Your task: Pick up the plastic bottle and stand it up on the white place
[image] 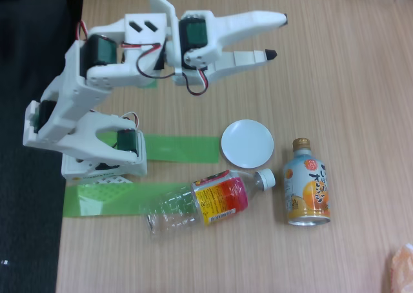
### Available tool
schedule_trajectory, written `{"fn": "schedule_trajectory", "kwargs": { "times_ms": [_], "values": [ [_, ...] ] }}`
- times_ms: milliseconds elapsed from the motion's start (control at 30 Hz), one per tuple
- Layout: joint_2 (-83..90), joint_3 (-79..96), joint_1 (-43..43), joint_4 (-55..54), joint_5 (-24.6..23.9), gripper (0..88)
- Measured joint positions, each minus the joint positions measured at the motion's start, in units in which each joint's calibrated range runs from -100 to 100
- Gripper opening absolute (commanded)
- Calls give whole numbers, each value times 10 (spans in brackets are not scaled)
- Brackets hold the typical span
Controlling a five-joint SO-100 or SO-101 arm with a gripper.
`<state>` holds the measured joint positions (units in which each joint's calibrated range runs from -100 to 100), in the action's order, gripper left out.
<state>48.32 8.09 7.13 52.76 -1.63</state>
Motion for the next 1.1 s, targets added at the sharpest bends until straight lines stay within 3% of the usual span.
{"fn": "schedule_trajectory", "kwargs": {
  "times_ms": [533,933,1100],
  "values": [
    [-24,64,-1,14,-178,280],
    [-41,85,0,110,-313,280],
    [-41,113,7,147,-345,281]
  ]
}}
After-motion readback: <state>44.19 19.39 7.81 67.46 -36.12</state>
